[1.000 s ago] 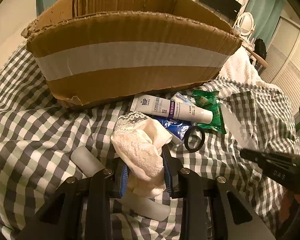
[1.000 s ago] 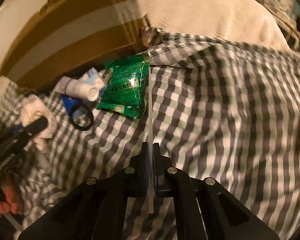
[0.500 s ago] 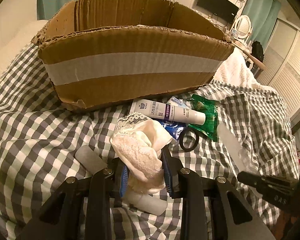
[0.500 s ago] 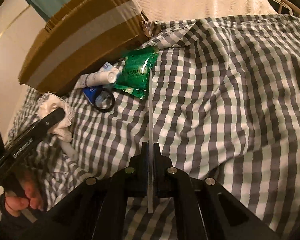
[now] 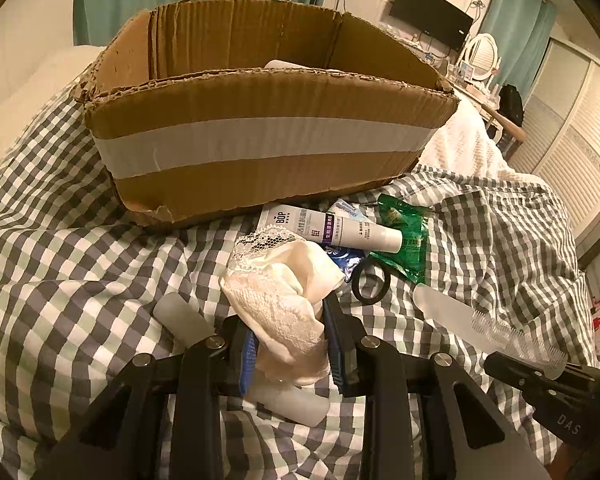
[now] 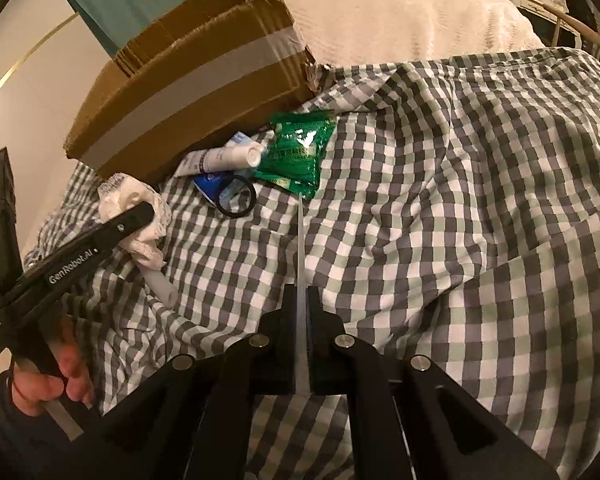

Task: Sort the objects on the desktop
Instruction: 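Hold the lace cloth with the left tool while the right tool holds the clear comb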

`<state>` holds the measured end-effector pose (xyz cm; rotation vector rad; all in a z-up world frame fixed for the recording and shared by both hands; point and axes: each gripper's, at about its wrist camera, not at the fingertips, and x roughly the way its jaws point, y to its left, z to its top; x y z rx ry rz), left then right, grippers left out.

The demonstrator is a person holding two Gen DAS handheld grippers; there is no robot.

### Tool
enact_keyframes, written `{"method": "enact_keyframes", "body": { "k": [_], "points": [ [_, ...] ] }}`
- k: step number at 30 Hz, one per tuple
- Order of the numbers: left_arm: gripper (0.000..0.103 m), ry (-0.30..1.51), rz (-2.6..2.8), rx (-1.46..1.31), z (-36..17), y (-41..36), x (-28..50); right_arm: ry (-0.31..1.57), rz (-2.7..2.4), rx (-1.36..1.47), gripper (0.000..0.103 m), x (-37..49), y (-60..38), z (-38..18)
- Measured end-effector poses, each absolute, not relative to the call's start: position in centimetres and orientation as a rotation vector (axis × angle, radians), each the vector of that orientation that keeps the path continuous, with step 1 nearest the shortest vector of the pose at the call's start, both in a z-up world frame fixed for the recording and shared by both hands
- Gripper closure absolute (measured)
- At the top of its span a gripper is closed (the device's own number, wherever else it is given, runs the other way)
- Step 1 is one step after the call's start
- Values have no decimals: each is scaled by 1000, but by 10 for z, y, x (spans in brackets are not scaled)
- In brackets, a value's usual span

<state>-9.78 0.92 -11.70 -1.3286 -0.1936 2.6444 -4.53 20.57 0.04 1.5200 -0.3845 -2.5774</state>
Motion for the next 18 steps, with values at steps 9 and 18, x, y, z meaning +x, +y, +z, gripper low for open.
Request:
{"method": "enact_keyframes", "body": {
  "k": [9,18],
  "points": [
    [73,-185,2633,-1350,-121,10,-99,-350,-2547,1556,99,-53,199,-10],
    [73,-190,2621,-1371,-125,10,-102,-294,-2478,1651,91,-61,188,-29]
  ]
}}
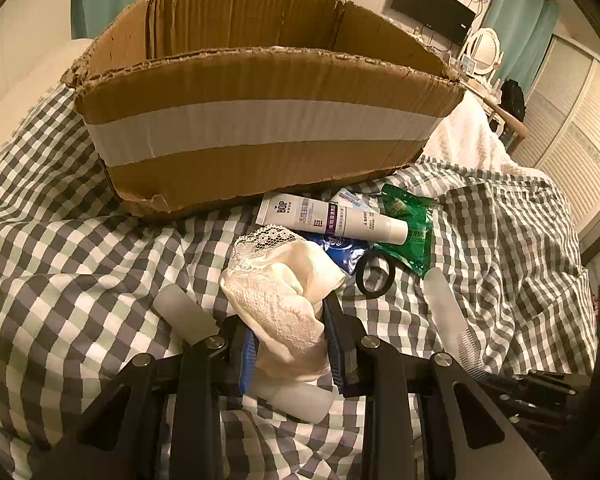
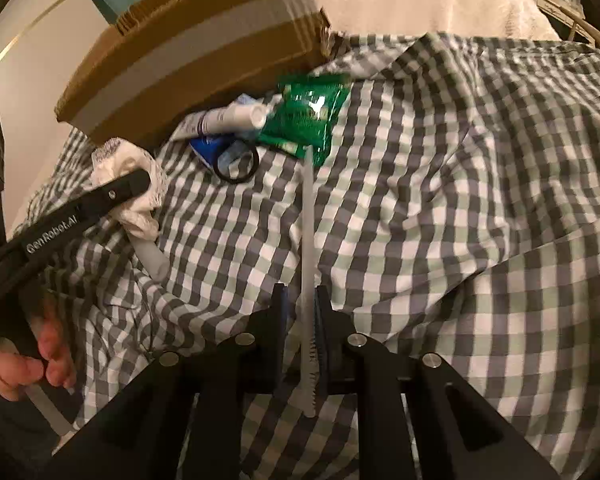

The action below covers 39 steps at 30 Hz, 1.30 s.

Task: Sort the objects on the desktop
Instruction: 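Hold the lace cloth with the left tool while the right tool holds the clear comb, then carry the lace cloth and comb over the cardboard box and open both tools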

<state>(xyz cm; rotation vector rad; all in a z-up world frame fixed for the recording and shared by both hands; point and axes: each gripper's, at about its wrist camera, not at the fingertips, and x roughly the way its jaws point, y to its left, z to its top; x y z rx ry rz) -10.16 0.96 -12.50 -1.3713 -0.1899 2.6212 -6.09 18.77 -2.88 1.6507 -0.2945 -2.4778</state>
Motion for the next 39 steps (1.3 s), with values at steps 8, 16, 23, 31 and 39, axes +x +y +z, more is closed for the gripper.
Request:
{"method": "enact_keyframes", "body": {
  "k": [8,16,23,31,39],
  "points": [
    [73,-199,2627,-1361,-124,8,-100,-304,-2514,1639,100,-61,189,-32],
    [73,-189,2643,-1300,-113,9,-96,-335,-2565,1537,100,-50,194,-13],
    [73,-187,2661,-1250,-100,9,-92,-364,-2578,1455,100,-47,190,7],
    [73,-218,2713,-1029,-32,1,-89,-399,-2578,1247,100,-54,182,67],
    [73,-301,2827,-899,30,-30,-152,-341,-2616,1021,100,-121,157,143]
  ]
}}
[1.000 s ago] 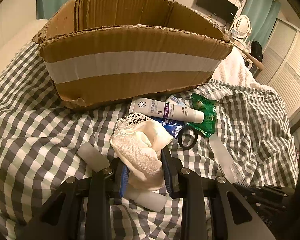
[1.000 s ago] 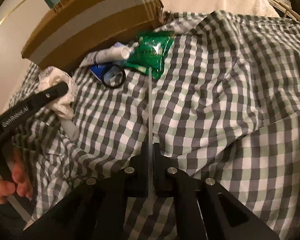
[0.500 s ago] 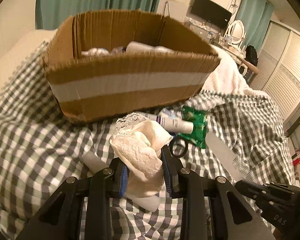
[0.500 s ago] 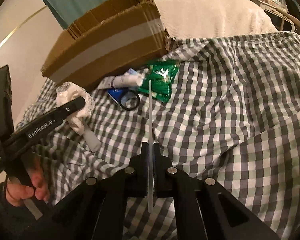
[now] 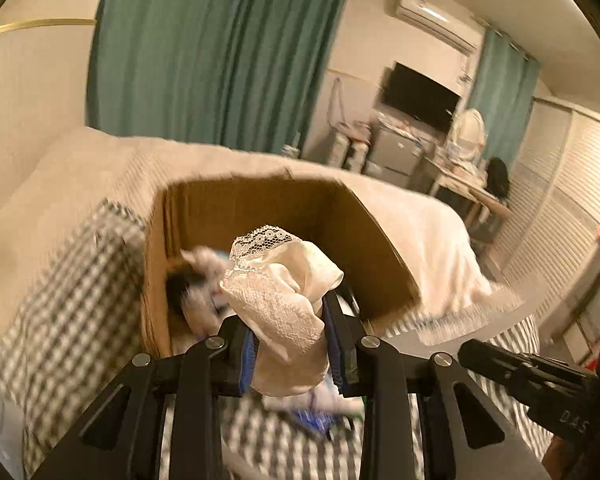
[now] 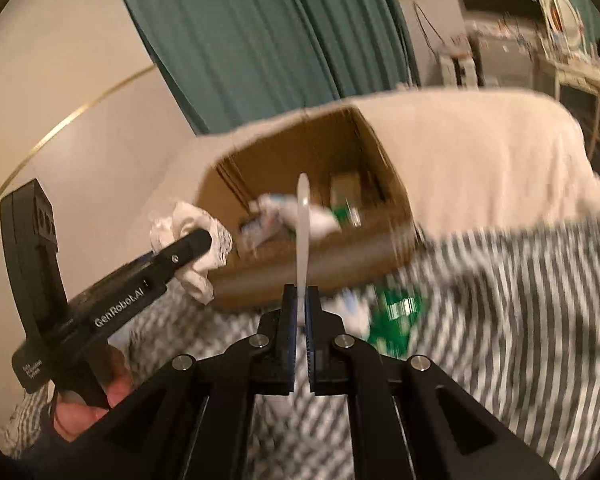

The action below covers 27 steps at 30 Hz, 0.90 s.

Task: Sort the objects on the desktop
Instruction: 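Carry the lace cloth and comb over the cardboard box and open both tools, then move both tools back over the pile of items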

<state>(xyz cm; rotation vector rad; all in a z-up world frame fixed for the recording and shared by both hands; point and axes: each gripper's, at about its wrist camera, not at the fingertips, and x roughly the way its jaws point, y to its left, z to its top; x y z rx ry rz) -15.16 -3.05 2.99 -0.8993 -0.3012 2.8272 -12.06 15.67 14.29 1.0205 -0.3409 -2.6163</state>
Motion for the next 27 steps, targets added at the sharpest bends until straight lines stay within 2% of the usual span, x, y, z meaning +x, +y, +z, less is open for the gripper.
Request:
{"method": "enact_keyframes", "body": {
  "k": [5,10,12,13,14,15,17,21,27],
  "points": [
    [73,-379,2867,-942,20,-49,-207,-307,-2647,947,100,-180,137,164],
    [70,-375,2804,-1099,-24,-58,-236,-368,-2631,1051,100,-230,131,136],
    [47,-363,2789,-1106,-33,-59,-236,-387,-2637,1094,96,-240,135,125],
    [22,-352,2805,-1104,-34,-59,-234,-402,-2642,1103,93,-242,137,122],
    [7,-347,2834,-1083,-32,-61,-231,-415,-2646,1097,89,-242,139,120],
    [5,-350,2854,-1041,-28,-62,-226,-421,-2649,1091,86,-241,141,120],
    [4,-339,2858,-985,-19,-61,-214,-423,-2671,1072,71,-235,145,124],
    [0,-301,2894,-925,-7,-55,-184,-373,-2724,1007,70,-209,153,138],
    [0,-266,2860,-999,-13,-40,-134,-176,-2848,966,56,-142,175,140]
  ]
}}
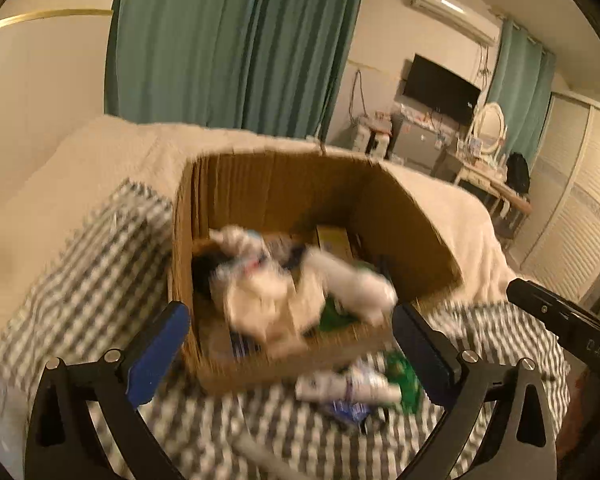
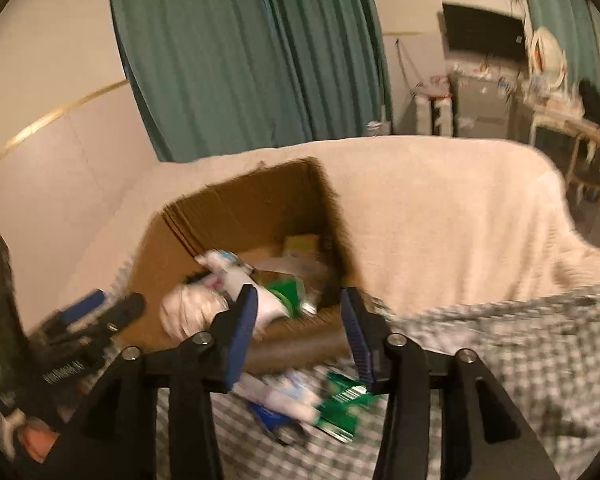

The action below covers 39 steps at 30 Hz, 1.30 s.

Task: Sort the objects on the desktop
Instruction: 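Move both tools back over the pile of items, then grasp the long white plastic tube with the left tool while the right tool grasps the green packet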

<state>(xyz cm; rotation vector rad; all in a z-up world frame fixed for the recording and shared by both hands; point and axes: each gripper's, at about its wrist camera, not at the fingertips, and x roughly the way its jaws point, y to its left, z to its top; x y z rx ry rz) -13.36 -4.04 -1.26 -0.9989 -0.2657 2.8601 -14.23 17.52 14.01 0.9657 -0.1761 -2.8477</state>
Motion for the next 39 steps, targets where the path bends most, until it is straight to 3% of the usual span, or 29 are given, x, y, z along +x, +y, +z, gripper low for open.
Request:
{"method": "enact_keyframes", "body": {
  "k": [2,9,19,22,24,25,26,31,36,39],
  "points": [
    [0,-286,2861,-1094,-28,-36,-117,-163,-2851,1009,51,-130,184,129],
    [0,-566,2879,-1376,-91,-39,-82,-215,-2902,1149,50,-91,210,58],
    [0,-335,2804,-1502,-136,-1,-102,-237,-2851,1194,50,-80,215,39],
    [5,-318,2793,-1591,-153,-5,-107,-226,-2833,1224,50,-85,209,33],
    [13,-300,2800,-1597,-154,-5,-107,-222,-2819,1237,50,-90,205,31],
    [27,-291,2799,-1593,-154,-5,-106,-220,-2812,1241,50,-94,203,30],
    [47,-281,2787,-1597,-155,-4,-106,-211,-2801,1250,50,-100,200,29],
    [78,-345,2735,-1608,-156,-10,-105,-166,-2778,1289,42,-136,184,20],
    [79,-413,2691,-1596,-155,-17,-104,-231,-2743,1390,42,-180,175,1],
    [72,-435,2679,-1623,-162,-20,-106,-293,-2740,1454,42,-196,177,-13]
  ]
}}
